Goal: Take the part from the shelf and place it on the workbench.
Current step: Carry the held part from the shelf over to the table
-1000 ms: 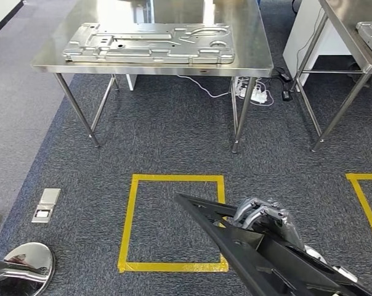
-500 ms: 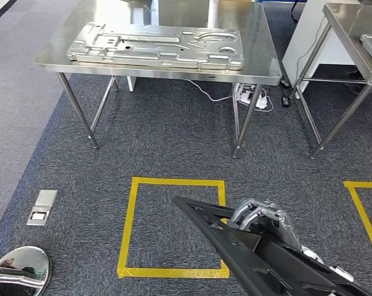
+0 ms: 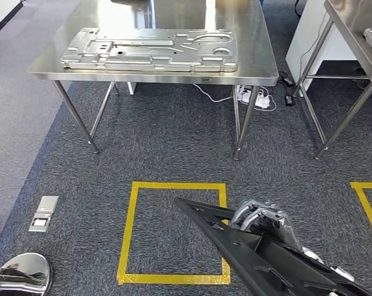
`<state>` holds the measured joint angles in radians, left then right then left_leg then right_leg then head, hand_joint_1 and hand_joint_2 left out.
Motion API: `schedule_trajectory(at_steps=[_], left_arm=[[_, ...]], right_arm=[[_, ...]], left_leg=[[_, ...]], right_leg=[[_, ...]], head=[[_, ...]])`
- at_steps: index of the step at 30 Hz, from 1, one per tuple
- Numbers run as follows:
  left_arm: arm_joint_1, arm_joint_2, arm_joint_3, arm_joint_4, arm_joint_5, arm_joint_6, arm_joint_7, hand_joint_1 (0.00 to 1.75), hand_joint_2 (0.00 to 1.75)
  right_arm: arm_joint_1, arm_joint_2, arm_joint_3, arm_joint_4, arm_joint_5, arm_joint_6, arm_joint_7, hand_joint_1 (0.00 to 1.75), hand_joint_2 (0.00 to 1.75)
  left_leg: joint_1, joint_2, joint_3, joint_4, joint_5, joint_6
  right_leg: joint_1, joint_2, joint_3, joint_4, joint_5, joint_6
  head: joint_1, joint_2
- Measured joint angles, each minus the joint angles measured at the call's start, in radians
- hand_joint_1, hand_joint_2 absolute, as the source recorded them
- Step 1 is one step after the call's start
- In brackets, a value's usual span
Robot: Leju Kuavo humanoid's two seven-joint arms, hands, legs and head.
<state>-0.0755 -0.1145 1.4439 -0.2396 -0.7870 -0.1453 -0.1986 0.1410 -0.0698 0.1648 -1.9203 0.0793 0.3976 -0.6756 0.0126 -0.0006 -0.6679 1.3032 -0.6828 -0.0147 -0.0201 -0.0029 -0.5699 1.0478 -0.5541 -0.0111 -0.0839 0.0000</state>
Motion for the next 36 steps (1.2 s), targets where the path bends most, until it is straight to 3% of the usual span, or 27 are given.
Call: schedule_trajectory(at_steps=[1, 2, 4, 5, 6, 8, 11, 12, 14, 15, 16, 17, 18, 20, 21, 25, 27, 30, 31, 32, 33, 35, 36], left_arm=[[0.003, 0.000, 0.000, 0.000, 0.000, 0.001, 0.001, 0.00, 1.75], [0.005, 0.000, 0.000, 0.000, 0.000, 0.001, 0.002, 0.00, 1.75], [0.007, 0.000, 0.000, 0.000, 0.000, 0.002, 0.004, 0.00, 1.75], [0.007, 0.001, 0.000, 0.000, 0.001, 0.002, 0.005, 0.00, 1.75], [0.007, 0.001, 0.001, 0.000, 0.001, 0.001, 0.005, 0.00, 1.75], [0.008, 0.002, 0.001, 0.000, 0.001, -0.002, 0.004, 0.00, 1.75], [0.008, 0.002, 0.001, 0.000, 0.000, -0.009, 0.000, 0.00, 1.75], [0.007, 0.002, 0.001, 0.000, 0.000, -0.011, -0.001, 0.00, 1.75], [0.005, 0.002, 0.001, 0.000, 0.000, -0.012, -0.002, 0.00, 1.75], [0.005, 0.002, 0.001, 0.000, 0.000, -0.013, -0.003, 0.00, 1.75], [0.005, 0.002, 0.001, 0.000, 0.000, -0.014, -0.004, 0.00, 1.75], [0.006, 0.002, 0.001, 0.000, -0.001, -0.015, -0.004, 0.00, 1.75], [0.006, 0.002, 0.001, 0.000, -0.001, -0.017, -0.004, 0.00, 1.75], [0.007, 0.002, 0.001, 0.000, -0.001, -0.018, -0.005, 0.00, 1.75], [0.006, 0.002, 0.001, 0.000, -0.002, -0.019, -0.005, 0.00, 1.75], [0.002, 0.002, 0.001, 0.000, -0.002, -0.019, -0.007, 0.00, 1.75], [0.000, 0.001, 0.001, 0.000, -0.002, -0.020, -0.007, 0.00, 1.75], [0.001, 0.002, 0.001, 0.000, -0.003, -0.020, -0.008, 0.00, 1.75], [0.003, 0.002, 0.001, 0.000, -0.003, -0.020, -0.008, 0.00, 1.75], [0.005, 0.002, 0.001, 0.000, -0.002, -0.020, -0.008, 0.00, 1.75], [0.006, 0.002, 0.001, 0.000, -0.002, -0.020, -0.008, 0.00, 1.75], [0.006, 0.003, 0.001, 0.000, -0.002, -0.020, -0.008, 0.00, 1.75], [0.006, 0.004, 0.001, 0.000, -0.002, -0.020, -0.008, 0.00, 1.75]], right_arm=[[0.001, 0.000, 0.000, 0.000, 0.000, 0.000, 0.000, 1.75, 1.75], [0.002, 0.000, 0.000, 0.000, 0.000, 0.000, 0.000, 1.75, 1.75], [0.002, 0.000, 0.000, 0.000, 0.001, 0.000, 0.000, 1.75, 1.75], [0.002, 0.000, 0.000, 0.000, 0.002, 0.000, 0.000, 1.75, 1.75], [0.001, 0.000, 0.000, 0.000, 0.003, -0.001, 0.001, 1.75, 1.75], [-0.001, 0.000, 0.001, 0.000, 0.005, -0.004, 0.003, 1.75, 1.75], [-0.004, 0.000, 0.004, -0.002, 0.006, -0.008, 0.004, 1.75, 1.75], [-0.005, 0.000, 0.005, -0.002, 0.006, -0.010, 0.004, 1.75, 1.75], [-0.006, -0.001, 0.006, -0.002, 0.005, -0.011, 0.004, 1.75, 1.75], [-0.006, -0.001, 0.006, -0.001, 0.005, -0.012, 0.004, 1.75, 1.75], [-0.005, -0.001, 0.006, 0.000, 0.005, -0.012, 0.004, 1.75, 1.75], [-0.005, -0.002, 0.007, 0.001, 0.006, -0.012, 0.005, 1.75, 1.75], [-0.006, -0.002, 0.007, 0.002, 0.006, -0.012, 0.005, 1.75, 1.75], [-0.007, -0.003, 0.008, 0.003, 0.008, -0.012, 0.006, 1.75, 1.75], [-0.009, -0.003, 0.008, 0.003, 0.008, -0.012, 0.006, 1.75, 1.75], [-0.010, -0.007, 0.008, 0.004, 0.008, -0.013, 0.006, 1.75, 1.75], [-0.013, -0.007, 0.008, 0.003, 0.007, -0.013, 0.006, 1.75, 1.75], [-0.016, -0.007, 0.008, 0.003, 0.006, -0.012, 0.006, 1.75, 1.75], [-0.016, -0.007, 0.008, 0.004, 0.006, -0.012, 0.006, 1.75, 1.75], [-0.016, -0.007, 0.008, 0.005, 0.005, -0.012, 0.006, 1.75, 1.75], [-0.016, -0.007, 0.008, 0.005, 0.005, -0.012, 0.006, 1.75, 1.75], [-0.017, -0.007, 0.008, 0.006, 0.005, -0.012, 0.007, 1.75, 1.75], [-0.018, -0.007, 0.008, 0.006, 0.005, -0.012, 0.007, 1.75, 1.75]], left_leg=[[0.000, 0.000, -0.020, 0.021, 0.010, 0.000], [0.000, 0.000, -0.020, 0.002, 0.041, 0.001], [-0.001, 0.000, 0.018, -0.110, 0.126, 0.007], [-0.003, 0.000, 0.039, -0.163, 0.154, 0.011], [-0.005, 0.000, 0.053, -0.201, 0.163, 0.015], [-0.010, -0.001, 0.061, -0.226, 0.154, 0.023], [-0.004, -0.001, 0.073, -0.242, 0.149, 0.038], [-0.001, 0.000, 0.079, -0.246, 0.148, 0.044], [-0.001, 0.001, 0.087, -0.248, 0.142, 0.052], [-0.001, 0.001, 0.091, -0.248, 0.138, 0.054], [-0.002, 0.001, 0.097, -0.248, 0.133, 0.054], [-0.002, 0.000, 0.104, -0.248, 0.128, 0.053], [-0.002, 0.000, 0.114, -0.248, 0.122, 0.051], [-0.003, -0.002, 0.131, -0.247, 0.108, 0.044], [-0.004, -0.002, 0.135, -0.246, 0.103, 0.039], [-0.005, -0.002, 0.139, -0.252, 0.095, 0.020], [-0.004, -0.002, 0.125, -0.214, 0.071, 0.009], [-0.001, -0.002, 0.025, -0.036, 0.004, -0.002], [-0.001, -0.002, -0.005, 0.008, 0.000, -0.003], [-0.001, -0.002, -0.019, 0.018, 0.015, -0.003], [-0.001, -0.002, -0.015, -0.011, 0.050, 0.000], [-0.005, -0.002, 0.026, -0.129, 0.134, 0.012], [-0.009, -0.002, 0.046, -0.180, 0.158, 0.019]], right_leg=[[0.000, 0.001, 0.006, 0.000, -0.005, 0.001], [0.000, 0.002, 0.015, 0.000, -0.011, 0.002], [0.000, 0.004, 0.036, -0.001, -0.025, 0.007], [0.001, 0.005, 0.043, 0.000, -0.031, 0.011], [0.002, 0.005, 0.045, 0.000, -0.035, 0.016], [0.004, 0.007, 0.044, -0.003, -0.038, 0.027], [0.003, 0.006, 0.042, 0.013, -0.056, 0.042], [0.003, 0.005, 0.025, 0.050, -0.076, 0.045], [0.002, 0.005, -0.046, 0.179, -0.130, 0.048], [0.002, 0.005, -0.085, 0.242, -0.147, 0.049], [0.002, 0.005, -0.112, 0.278, -0.145, 0.050], [0.002, 0.005, -0.121, 0.276, -0.122, 0.050], [0.002, 0.005, -0.109, 0.233, -0.080, 0.049], [0.004, 0.004, -0.063, 0.104, 0.002, 0.042], [0.006, 0.004, -0.045, 0.055, 0.020, 0.038], [0.008, 0.007, -0.030, 0.016, 0.014, 0.021], [0.002, 0.005, -0.020, 0.009, 0.011, 0.009], [0.001, 0.002, -0.009, 0.008, 0.000, -0.001], [0.001, 0.002, -0.004, 0.008, -0.004, -0.001], [0.001, 0.003, 0.002, 0.008, -0.009, -0.001], [0.001, 0.004, 0.011, 0.008, -0.015, 0.000], [0.002, 0.005, 0.030, 0.007, -0.027, 0.004], [0.003, 0.006, 0.036, 0.007, -0.032, 0.008]], head=[[0.000, 0.000], [0.000, 0.000], [0.000, 0.000], [0.000, 0.000], [0.000, 0.000], [0.000, 0.000], [0.000, 0.000], [0.000, 0.000], [0.000, 0.000], [0.000, 0.000], [0.000, 0.000], [0.000, 0.000], [0.000, 0.000], [0.000, 0.000], [0.000, 0.000], [0.000, 0.000], [0.000, 0.000], [0.000, 0.000], [0.000, 0.000], [0.000, 0.000], [0.000, 0.000], [0.000, 0.000], [0.000, 0.000]])
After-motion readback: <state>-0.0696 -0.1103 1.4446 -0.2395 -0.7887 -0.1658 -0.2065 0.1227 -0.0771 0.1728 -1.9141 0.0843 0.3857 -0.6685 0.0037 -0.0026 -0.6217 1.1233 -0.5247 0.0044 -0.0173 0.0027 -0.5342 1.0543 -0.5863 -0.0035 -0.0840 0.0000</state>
